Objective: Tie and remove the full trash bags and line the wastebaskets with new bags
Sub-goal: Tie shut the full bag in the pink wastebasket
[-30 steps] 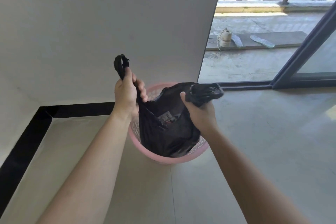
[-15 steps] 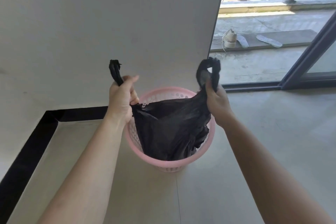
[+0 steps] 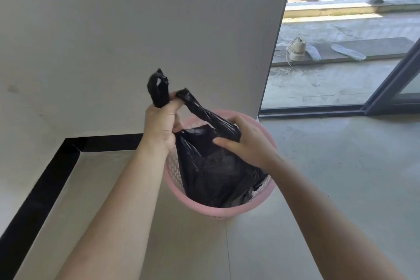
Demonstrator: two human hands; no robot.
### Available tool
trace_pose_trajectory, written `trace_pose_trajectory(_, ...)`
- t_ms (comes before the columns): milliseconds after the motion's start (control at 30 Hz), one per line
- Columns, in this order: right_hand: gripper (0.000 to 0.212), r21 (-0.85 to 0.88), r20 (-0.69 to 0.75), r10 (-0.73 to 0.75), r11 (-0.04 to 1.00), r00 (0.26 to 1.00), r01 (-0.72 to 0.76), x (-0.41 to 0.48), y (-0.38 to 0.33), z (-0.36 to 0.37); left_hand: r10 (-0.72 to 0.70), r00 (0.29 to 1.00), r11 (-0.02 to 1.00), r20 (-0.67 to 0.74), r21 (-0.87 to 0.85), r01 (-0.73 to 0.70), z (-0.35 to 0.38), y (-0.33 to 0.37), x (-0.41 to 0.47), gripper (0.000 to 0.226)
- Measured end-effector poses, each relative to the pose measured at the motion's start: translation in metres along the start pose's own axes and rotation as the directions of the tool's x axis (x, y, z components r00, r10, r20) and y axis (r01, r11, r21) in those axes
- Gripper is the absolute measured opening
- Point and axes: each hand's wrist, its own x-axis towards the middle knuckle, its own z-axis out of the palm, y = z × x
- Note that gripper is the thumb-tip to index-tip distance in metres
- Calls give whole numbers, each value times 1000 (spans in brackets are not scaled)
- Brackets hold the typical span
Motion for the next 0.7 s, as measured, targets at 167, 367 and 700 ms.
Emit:
trace_pose_trajectory(167, 16, 161, 148, 69, 983, 987, -93, -3, 27, -12, -43, 995, 999, 85, 9, 42, -17, -3, 10, 31)
trace_pose_trajectory(367, 25, 836, -167, 628, 499, 760, -229, 2, 19, -30, -106, 964, 981, 243, -132, 141, -30, -6, 16, 42)
trace_pose_trajectory(700, 32, 938, -35, 729, 259, 684, -229, 9, 14, -21, -251, 920, 967, 301, 118, 225, -29, -44, -1, 50)
